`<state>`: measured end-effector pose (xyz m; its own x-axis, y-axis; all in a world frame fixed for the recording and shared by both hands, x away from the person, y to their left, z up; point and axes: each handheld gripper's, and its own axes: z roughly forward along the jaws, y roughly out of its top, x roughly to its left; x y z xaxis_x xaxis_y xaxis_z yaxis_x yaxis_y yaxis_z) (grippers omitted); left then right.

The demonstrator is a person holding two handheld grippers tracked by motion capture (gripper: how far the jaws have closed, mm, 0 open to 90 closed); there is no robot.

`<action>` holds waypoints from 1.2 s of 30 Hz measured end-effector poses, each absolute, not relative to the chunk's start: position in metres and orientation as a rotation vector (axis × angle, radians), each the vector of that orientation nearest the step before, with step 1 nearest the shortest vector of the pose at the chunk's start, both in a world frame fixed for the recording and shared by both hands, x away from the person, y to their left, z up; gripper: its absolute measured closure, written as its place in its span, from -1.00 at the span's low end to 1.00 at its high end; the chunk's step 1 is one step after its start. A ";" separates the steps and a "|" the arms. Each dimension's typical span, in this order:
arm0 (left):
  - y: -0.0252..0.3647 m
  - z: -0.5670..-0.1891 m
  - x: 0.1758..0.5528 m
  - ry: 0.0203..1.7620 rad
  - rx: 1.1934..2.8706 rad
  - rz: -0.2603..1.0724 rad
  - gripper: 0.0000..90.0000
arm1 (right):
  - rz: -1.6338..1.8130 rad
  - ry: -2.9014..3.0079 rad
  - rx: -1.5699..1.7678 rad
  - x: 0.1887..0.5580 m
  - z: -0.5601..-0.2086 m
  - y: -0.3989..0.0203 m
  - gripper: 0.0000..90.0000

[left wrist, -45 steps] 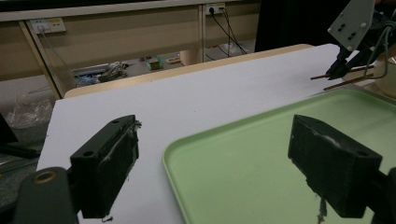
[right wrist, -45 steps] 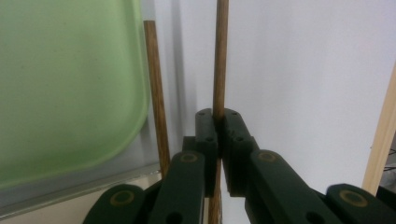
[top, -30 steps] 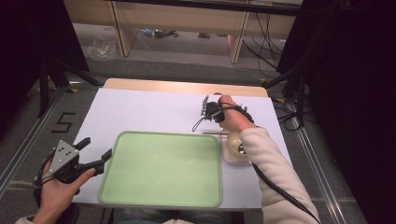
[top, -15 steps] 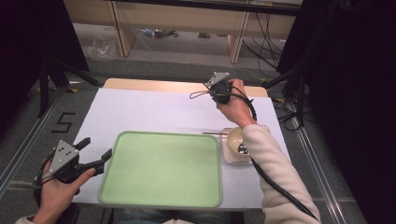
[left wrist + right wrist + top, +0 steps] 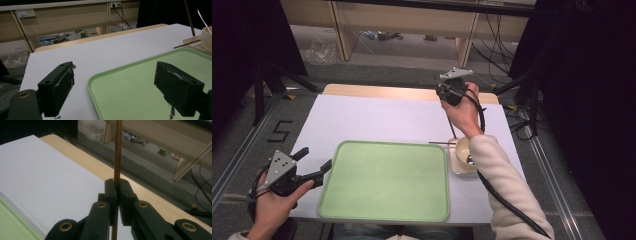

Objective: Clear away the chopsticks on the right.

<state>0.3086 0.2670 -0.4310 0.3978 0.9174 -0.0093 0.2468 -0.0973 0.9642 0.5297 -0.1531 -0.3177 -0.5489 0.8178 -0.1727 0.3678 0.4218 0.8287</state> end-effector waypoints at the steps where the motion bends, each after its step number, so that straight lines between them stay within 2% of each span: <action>1: 0.267 -0.431 0.309 1.057 1.598 0.794 -0.65 | 1.028 2.108 0.999 0.530 -0.318 -0.153 0.94; 11: 0.267 -0.431 0.308 1.057 1.607 0.795 -0.65 | 1.049 2.055 1.190 0.524 -0.312 -0.163 0.94; 14: 0.267 -0.431 0.309 1.055 1.601 0.792 -0.65 | 1.075 2.040 1.397 0.520 -0.310 -0.163 0.94; 19: 0.267 -0.431 0.309 1.055 1.601 0.792 -0.65 | 1.054 2.056 1.547 0.517 -0.309 -0.164 0.94; 31: 0.267 -0.431 0.309 1.058 1.604 0.788 -0.65 | 0.922 2.123 1.762 0.512 -0.323 -0.169 0.94; 36: 0.267 -0.431 0.309 1.058 1.604 0.788 -0.65 | 0.833 2.122 2.000 0.506 -0.327 -0.163 0.94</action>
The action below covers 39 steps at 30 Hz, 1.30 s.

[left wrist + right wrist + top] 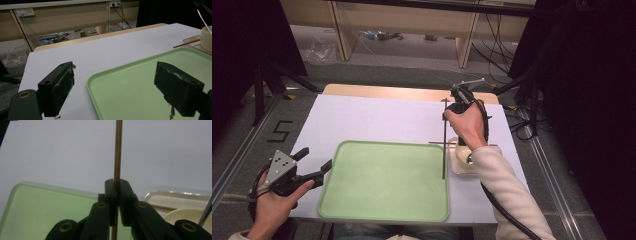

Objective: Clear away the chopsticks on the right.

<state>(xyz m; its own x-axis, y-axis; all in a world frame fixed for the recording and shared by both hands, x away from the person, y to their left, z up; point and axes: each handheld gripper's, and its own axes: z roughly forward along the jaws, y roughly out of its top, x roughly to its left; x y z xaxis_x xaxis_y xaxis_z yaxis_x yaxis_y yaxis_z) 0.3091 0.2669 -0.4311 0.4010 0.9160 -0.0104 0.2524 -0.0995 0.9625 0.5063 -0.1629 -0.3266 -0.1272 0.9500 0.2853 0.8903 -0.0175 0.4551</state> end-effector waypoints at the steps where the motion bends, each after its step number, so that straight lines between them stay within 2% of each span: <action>1: 0.267 -0.431 0.309 1.058 1.604 0.788 -0.65 | 0.833 2.122 2.000 0.506 -0.327 -0.163 0.94; 9: 0.267 -0.431 0.309 1.062 1.602 0.784 -0.65 | 0.653 2.193 2.190 0.503 -0.350 -0.160 0.94; 12: 0.267 -0.432 0.310 1.059 1.597 0.784 -0.65 | 0.641 2.252 2.113 0.501 -0.359 -0.161 0.94; 25: 0.267 -0.432 0.310 1.063 1.605 0.781 -0.65 | 0.475 2.314 2.289 0.481 -0.393 -0.152 0.94; 28: 0.267 -0.432 0.310 1.063 1.608 0.781 -0.65 | 0.483 2.374 2.205 0.480 -0.406 -0.157 0.94; 37: 0.267 -0.432 0.310 1.063 1.608 0.780 -0.65 | 0.447 2.359 2.247 0.477 -0.419 -0.157 0.94; 39: 0.267 -0.432 0.310 1.063 1.607 0.780 -0.65 | 0.404 2.313 2.349 0.477 -0.417 -0.153 0.94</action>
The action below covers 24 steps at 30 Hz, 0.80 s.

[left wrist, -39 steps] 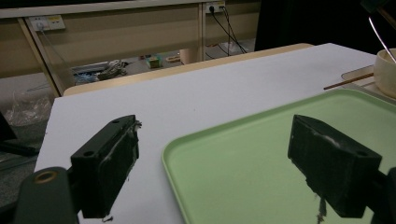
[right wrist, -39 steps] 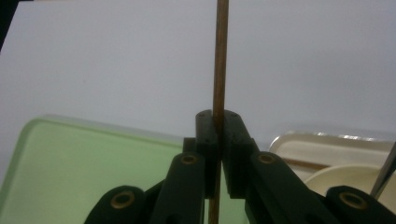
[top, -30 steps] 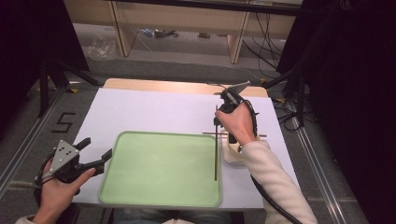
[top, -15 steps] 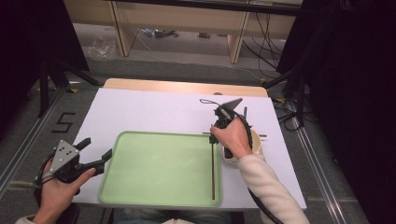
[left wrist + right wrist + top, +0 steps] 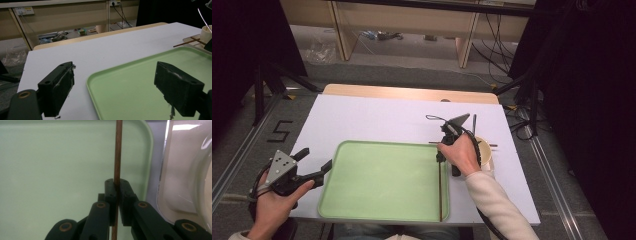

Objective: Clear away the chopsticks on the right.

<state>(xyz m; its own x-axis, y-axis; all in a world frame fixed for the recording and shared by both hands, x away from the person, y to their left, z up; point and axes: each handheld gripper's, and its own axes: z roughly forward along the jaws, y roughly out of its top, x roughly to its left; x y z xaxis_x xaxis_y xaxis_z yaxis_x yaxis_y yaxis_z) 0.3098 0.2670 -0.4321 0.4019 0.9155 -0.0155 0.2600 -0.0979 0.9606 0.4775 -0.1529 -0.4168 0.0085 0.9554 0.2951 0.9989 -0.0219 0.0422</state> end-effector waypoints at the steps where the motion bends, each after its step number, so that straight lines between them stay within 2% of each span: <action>1: 0.267 -0.432 0.310 1.063 1.608 0.780 -0.65 | -0.392 -2.056 -2.120 0.476 -0.420 -0.152 0.94; 7: 0.267 -0.432 0.310 1.065 1.609 0.779 -0.65 | -0.376 -2.236 -1.981 0.478 -0.432 -0.163 0.94; 9: 0.267 -0.432 0.310 1.063 1.610 0.781 -0.65 | -0.310 -2.113 -2.059 0.478 -0.429 -0.158 0.94; 24: 0.267 -0.432 0.310 1.064 1.609 0.777 -0.65 | -0.361 -2.229 -2.004 0.481 -0.448 -0.163 0.94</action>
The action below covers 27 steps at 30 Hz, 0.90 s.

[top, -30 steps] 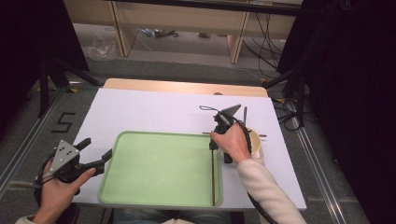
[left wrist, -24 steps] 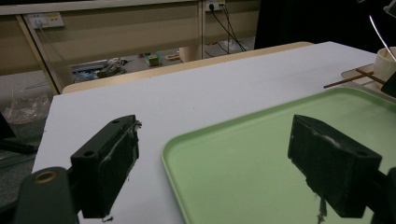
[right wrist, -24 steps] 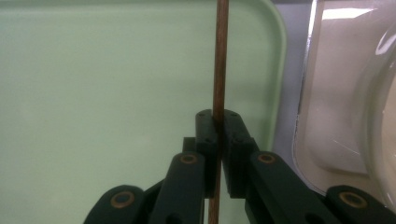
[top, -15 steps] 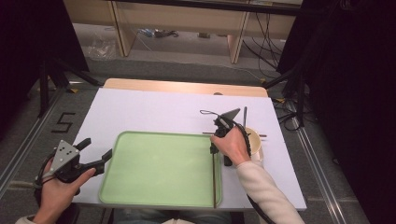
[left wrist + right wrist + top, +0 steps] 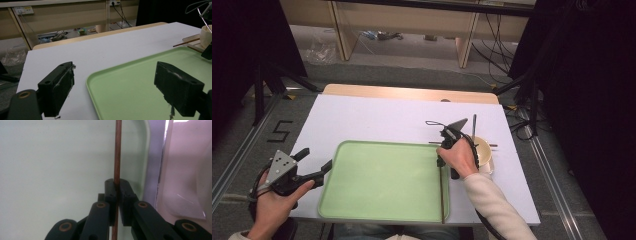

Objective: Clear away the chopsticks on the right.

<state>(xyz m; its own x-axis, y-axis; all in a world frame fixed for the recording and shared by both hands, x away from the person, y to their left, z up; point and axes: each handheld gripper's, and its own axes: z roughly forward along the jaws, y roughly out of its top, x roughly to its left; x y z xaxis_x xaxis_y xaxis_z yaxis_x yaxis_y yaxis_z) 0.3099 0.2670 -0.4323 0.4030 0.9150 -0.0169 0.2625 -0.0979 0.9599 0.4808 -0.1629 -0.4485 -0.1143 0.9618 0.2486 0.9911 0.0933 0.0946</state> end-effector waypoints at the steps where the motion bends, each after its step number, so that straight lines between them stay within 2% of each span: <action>1: 0.267 -0.432 0.310 1.064 1.609 0.777 -0.65 | -0.362 -2.231 -2.005 0.482 -0.450 -0.163 0.94; 27: 0.267 -0.433 0.310 1.063 1.612 0.775 -0.65 | -0.323 -2.181 -2.063 0.490 -0.452 -0.156 0.94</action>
